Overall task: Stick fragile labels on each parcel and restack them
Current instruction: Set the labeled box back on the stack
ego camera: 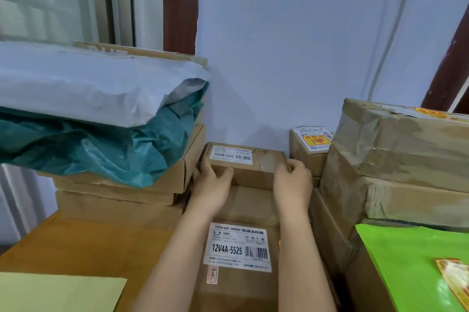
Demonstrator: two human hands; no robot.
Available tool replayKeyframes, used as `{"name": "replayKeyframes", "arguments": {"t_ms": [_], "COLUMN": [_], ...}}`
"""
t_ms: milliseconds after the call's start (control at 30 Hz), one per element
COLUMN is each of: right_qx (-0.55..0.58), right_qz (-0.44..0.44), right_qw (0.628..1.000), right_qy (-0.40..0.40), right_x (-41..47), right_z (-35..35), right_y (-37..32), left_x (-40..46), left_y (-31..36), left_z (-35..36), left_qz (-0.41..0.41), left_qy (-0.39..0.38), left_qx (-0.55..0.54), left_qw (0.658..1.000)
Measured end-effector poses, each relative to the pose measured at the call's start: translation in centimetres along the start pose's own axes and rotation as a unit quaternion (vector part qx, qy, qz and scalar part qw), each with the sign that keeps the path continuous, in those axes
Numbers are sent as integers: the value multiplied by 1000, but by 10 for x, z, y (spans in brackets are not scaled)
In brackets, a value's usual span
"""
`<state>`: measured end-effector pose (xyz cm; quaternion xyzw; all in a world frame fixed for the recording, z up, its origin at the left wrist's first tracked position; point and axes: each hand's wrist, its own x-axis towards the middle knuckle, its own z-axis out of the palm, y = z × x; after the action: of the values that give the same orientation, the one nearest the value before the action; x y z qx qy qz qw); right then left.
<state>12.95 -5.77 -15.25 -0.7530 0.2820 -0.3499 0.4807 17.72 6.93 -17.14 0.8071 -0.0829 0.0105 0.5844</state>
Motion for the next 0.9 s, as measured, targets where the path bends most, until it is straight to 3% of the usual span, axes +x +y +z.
{"name": "replayKeyframes", "arguments": {"t_ms": [267, 433, 900], "right_qx": [-30, -24, -8], "right_qz": [49, 57, -88], "right_qw": [995, 995, 995], "right_qy": [-87, -83, -43], "right_x": [3, 0, -8], "right_z": [8, 11, 6], "right_y": [11, 9, -20], "left_x": [8, 7, 1], "left_y": [-6, -7, 7], "left_z": [-4, -1, -4], "left_qz": [35, 7, -35], "left_qy": [-42, -46, -55], "left_qx": [-63, -6, -29], "left_qw": [997, 999, 997]}}
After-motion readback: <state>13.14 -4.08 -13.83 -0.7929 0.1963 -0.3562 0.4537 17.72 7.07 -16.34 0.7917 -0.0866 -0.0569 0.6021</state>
